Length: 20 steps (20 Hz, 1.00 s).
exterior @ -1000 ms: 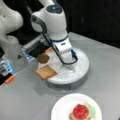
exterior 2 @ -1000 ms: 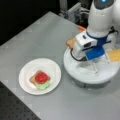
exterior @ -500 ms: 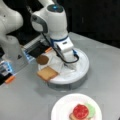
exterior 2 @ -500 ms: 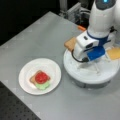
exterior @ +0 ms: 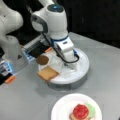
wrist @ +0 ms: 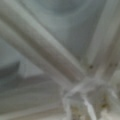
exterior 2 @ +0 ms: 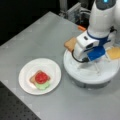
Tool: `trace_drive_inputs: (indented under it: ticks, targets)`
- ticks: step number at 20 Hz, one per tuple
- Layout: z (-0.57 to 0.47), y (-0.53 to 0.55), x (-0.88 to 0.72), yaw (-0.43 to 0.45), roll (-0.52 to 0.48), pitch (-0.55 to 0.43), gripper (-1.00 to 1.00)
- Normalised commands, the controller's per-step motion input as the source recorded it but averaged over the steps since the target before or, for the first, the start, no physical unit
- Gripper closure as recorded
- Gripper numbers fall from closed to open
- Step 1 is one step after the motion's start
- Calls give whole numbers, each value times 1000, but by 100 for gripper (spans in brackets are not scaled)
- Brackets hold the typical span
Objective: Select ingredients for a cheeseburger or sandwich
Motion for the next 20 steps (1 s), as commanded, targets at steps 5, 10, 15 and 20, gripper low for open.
trace_drive_inputs:
  ticks: [5, 10, 15, 20]
  targets:
    - [111, 97, 185, 285, -92, 113, -100]
    - [124, 96, 182, 227, -80, 124, -100]
    - [214, 94, 170, 172, -80, 151, -100]
    - [223, 79, 176, 144, -83, 165, -100]
